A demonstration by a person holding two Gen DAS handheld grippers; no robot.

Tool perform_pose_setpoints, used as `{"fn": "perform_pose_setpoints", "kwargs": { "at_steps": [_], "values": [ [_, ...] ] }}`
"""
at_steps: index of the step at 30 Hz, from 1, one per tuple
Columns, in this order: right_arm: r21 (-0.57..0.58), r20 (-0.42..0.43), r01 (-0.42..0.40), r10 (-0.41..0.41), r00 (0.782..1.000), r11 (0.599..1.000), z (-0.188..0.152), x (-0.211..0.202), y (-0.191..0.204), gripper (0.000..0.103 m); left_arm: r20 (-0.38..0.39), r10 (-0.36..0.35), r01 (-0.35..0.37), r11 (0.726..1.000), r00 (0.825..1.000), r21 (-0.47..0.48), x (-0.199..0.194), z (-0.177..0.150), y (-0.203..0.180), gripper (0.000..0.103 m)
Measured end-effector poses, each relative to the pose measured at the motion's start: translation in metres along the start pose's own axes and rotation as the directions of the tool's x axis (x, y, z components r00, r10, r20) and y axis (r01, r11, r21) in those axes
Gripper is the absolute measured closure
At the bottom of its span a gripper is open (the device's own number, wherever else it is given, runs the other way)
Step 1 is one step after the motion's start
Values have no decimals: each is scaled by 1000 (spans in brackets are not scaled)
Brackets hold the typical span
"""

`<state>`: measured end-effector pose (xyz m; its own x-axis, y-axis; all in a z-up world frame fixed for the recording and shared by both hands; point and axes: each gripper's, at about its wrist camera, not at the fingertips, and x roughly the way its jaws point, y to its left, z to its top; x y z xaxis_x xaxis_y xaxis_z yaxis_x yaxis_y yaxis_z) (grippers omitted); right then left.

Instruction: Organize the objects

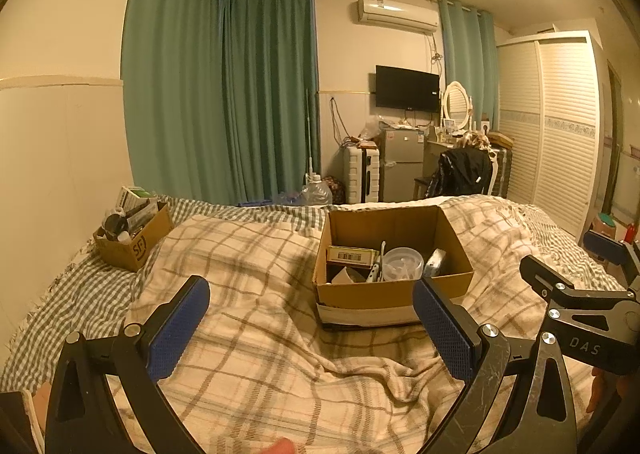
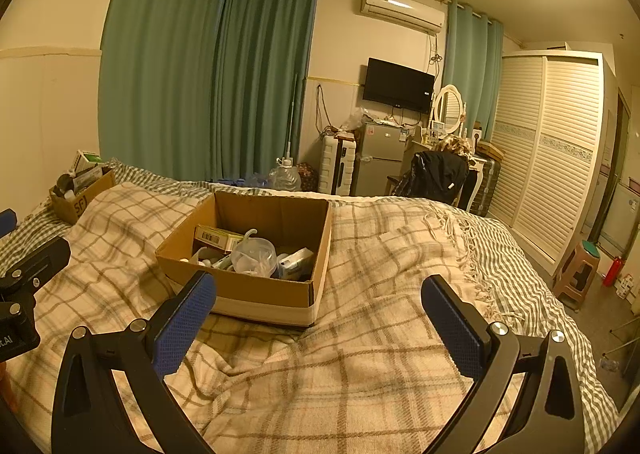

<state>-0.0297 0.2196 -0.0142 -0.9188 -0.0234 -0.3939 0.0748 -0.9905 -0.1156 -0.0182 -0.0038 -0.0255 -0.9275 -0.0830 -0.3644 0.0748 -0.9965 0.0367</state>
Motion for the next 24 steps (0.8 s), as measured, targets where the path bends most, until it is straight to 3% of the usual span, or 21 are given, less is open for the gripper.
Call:
{"fn": "perform_pose_setpoints", "kwargs": {
  "at_steps": [24],
  "values": [
    [-3,-6,1,-1,1000,1000,0,2,3,0,2,21,-21,1000,1000,-6,-3,2,3,0]
  ]
}}
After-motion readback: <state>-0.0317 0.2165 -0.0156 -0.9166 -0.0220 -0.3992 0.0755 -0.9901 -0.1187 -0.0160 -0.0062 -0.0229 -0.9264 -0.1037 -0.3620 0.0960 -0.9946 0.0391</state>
